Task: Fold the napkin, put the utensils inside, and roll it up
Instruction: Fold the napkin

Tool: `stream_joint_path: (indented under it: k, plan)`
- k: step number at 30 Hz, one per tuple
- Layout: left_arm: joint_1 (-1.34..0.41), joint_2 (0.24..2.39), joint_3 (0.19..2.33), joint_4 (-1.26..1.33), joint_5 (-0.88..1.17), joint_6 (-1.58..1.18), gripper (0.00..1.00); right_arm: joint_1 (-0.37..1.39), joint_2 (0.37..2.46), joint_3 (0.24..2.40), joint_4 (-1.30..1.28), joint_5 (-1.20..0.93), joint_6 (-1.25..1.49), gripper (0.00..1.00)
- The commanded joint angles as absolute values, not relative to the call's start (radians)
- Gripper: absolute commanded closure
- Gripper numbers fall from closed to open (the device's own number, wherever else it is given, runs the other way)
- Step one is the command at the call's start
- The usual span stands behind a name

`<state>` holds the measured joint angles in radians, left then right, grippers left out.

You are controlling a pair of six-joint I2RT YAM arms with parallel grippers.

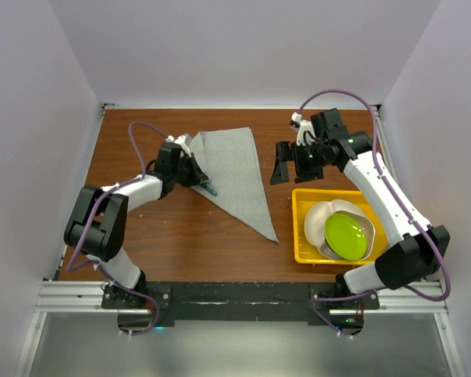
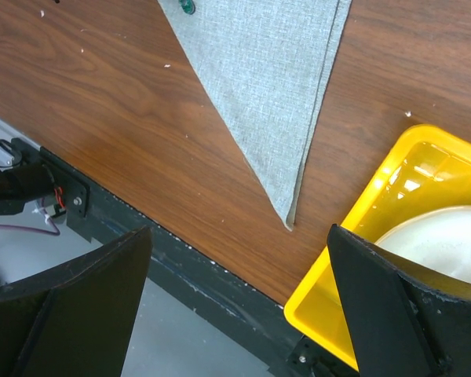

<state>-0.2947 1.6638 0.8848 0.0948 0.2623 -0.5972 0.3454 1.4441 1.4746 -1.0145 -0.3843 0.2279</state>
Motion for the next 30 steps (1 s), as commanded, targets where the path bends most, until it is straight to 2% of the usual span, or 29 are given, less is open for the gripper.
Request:
stream_joint_path:
  k: [1, 11, 16, 20, 21, 24, 27, 30]
  plan:
    - [-0.298, 1.652, 0.867, 0.107, 0.298, -0.558, 1.00, 0.341, 1.413, 1.457, -0.989, -0.397, 0.233, 0.02]
    - [-0.299, 1.675, 0.856, 0.121, 0.314, -0.555, 0.99, 0.339, 1.414, 1.456, -0.988, -0.399, 0.232, 0.02]
    - [-0.299, 1.680, 0.844, 0.118, 0.321, -0.551, 0.94, 0.339, 1.413, 1.440, -0.988, -0.396, 0.229, 0.02]
    - [-0.301, 1.681, 0.848, 0.124, 0.334, -0.549, 0.84, 0.339, 1.410, 1.434, -0.986, -0.399, 0.229, 0.02]
    - [-0.299, 1.680, 0.850, 0.129, 0.353, -0.549, 0.77, 0.339, 1.411, 1.434, -0.986, -0.397, 0.230, 0.02]
    - [-0.299, 1.640, 0.864, 0.112, 0.388, -0.545, 0.66, 0.341, 1.413, 1.440, -0.986, -0.399, 0.230, 0.02]
    - [-0.298, 1.537, 0.894, 0.049, 0.417, -0.538, 0.60, 0.339, 1.417, 1.450, -0.989, -0.399, 0.232, 0.02]
    - [-0.296, 1.477, 0.931, 0.002, 0.431, -0.534, 0.58, 0.339, 1.428, 1.453, -0.976, -0.410, 0.242, 0.02]
